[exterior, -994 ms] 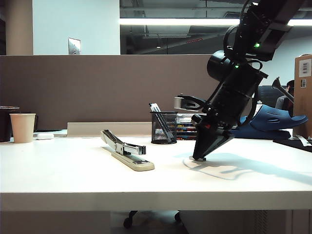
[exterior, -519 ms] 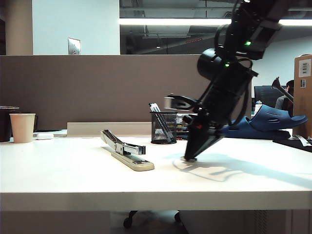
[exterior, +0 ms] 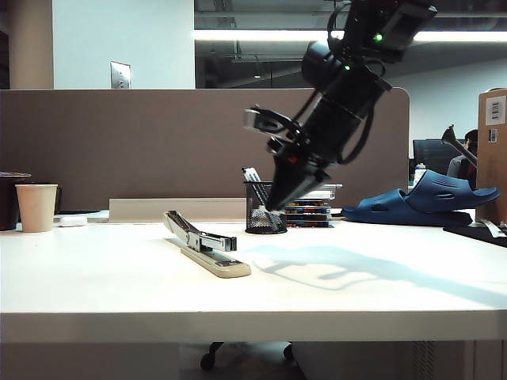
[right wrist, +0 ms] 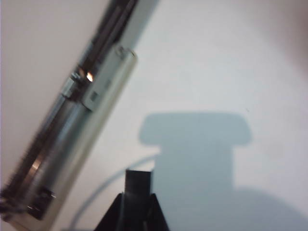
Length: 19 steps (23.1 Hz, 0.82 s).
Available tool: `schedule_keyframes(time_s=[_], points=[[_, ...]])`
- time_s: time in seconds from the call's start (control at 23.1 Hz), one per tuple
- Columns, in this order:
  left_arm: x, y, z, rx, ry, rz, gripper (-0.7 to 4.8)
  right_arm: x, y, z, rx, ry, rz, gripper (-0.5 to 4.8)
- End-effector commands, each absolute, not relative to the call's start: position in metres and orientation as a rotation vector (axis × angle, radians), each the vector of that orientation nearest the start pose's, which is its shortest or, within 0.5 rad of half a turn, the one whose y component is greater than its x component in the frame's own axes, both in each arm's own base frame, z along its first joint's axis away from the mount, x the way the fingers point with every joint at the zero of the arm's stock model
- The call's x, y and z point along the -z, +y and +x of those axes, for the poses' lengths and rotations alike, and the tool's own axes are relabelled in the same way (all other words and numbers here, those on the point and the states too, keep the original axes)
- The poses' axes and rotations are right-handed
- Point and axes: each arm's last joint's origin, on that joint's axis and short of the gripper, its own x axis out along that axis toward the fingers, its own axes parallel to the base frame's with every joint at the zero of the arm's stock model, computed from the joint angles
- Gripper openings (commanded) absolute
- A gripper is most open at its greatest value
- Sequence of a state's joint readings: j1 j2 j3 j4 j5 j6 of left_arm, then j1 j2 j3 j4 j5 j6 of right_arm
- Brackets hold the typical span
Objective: Pick up a set of staples and put them into the open stapler.
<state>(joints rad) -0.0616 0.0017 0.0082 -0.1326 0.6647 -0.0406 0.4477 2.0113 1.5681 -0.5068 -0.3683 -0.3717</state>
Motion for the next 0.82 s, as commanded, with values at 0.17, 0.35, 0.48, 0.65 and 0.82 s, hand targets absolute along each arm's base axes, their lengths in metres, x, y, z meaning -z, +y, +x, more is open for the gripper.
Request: schedule_keyframes(time_s=[0.17, 0.35, 0.48, 0.65, 0.82], points=[[-0.153, -0.022, 0.09, 0.677, 0.143, -0.071, -0.06, -0.225, 0.216, 0.38, -0.996, 0.821, -0.26, -0.06], [-0.153, -0.022, 0.09, 0.649, 0.143, -0.069, -0.06, -0.226, 0.228, 0.373, -1.043, 0.848, -0.192, -0.06], [-0.153, -0.021, 0.091, 0.637, 0.143, -0.068, -0.06, -0.226, 0.237, 0.368, -1.072, 0.864, -0.158, -0.06], [-0.153, -0.021, 0.091, 0.637, 0.143, -0.068, -0.06, -0.224, 0.243, 0.364, -1.077, 0.883, -0.131, -0.06], [-0.153, -0.021, 0.091, 0.637, 0.143, -0.068, -0.06, -0.217, 0.244, 0.366, -1.054, 0.913, -0.118, -0.06]])
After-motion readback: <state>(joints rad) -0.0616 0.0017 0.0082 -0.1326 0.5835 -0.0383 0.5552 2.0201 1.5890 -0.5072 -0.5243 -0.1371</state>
